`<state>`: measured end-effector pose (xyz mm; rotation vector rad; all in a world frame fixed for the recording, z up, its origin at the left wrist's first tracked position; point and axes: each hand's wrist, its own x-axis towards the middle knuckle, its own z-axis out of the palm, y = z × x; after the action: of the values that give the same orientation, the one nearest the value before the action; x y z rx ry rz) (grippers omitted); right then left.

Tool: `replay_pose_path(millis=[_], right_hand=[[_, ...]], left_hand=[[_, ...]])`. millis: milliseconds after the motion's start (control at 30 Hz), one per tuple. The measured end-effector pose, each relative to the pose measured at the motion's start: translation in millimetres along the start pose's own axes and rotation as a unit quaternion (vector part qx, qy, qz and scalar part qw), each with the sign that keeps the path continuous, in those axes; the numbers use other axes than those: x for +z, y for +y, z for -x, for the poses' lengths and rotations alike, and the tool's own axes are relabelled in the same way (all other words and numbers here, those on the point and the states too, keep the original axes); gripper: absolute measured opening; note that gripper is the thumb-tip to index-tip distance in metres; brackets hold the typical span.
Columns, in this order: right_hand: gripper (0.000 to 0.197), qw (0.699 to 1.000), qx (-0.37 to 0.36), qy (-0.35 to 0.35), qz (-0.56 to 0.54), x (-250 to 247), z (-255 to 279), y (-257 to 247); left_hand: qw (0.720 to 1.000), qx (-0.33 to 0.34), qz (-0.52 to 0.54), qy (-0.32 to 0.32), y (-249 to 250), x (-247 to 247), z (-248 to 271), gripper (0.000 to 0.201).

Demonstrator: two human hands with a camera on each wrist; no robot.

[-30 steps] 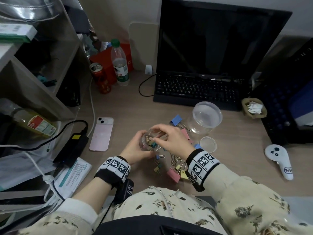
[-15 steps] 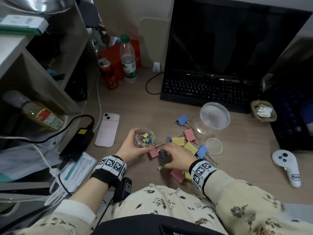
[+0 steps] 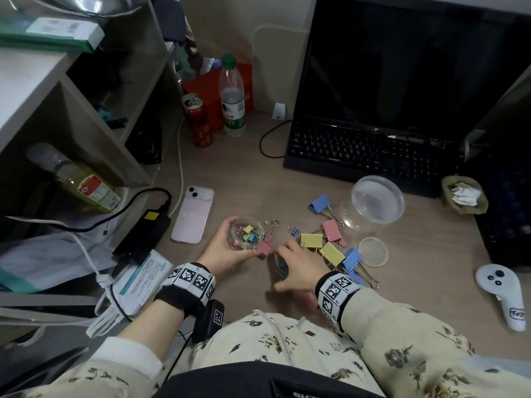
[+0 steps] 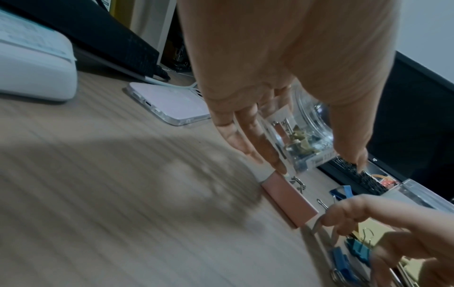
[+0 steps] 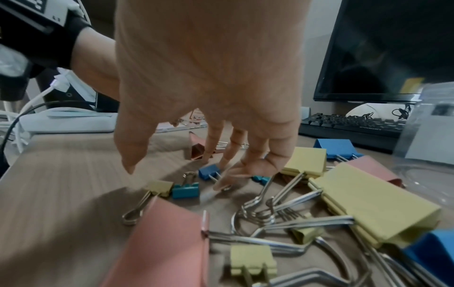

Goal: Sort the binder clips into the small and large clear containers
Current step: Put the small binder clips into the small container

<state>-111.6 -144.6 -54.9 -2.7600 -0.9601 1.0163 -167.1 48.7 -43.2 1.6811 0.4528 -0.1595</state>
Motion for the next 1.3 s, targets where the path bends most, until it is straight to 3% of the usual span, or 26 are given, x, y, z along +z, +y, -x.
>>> replay_pose_path(millis=[100,300,500,667,867,1067,1300], right_hand=[[0.078,1.000,0.005,0.004,0.020,3,1,-2],[0.044,1.000,0.003,0.018,-0.006,6,0,-4],[0.034,0.999,0.004,0.029,-0.018,10,-2,2],[0.027,0.994,0.020,0.052,-0.091,7,-3,9],[0.019,0.969,0.042,0.137,-0.199,-24,1,19],[0.012,0.928,-0.018,0.241,-0.283,-63,-1,1],[0.026,0.916,-0.049,0.240,-0.319,-72,-13,-17]], left_hand=[[1.000,0.005,0.006,0.000,-1,1,-1,0.079],[1.000,0.011,0.012,-0.005,-7,2,-6,0.076],[1.000,0.011,0.016,-0.005,-10,1,-6,0.076],[1.000,0.014,0.003,-0.003,-10,-1,-8,0.076],[1.000,0.015,-0.006,-0.016,-11,2,-15,0.079],[0.998,0.028,-0.017,-0.046,-8,14,-23,0.077],[0.996,0.031,-0.011,-0.085,-6,16,-33,0.073]])
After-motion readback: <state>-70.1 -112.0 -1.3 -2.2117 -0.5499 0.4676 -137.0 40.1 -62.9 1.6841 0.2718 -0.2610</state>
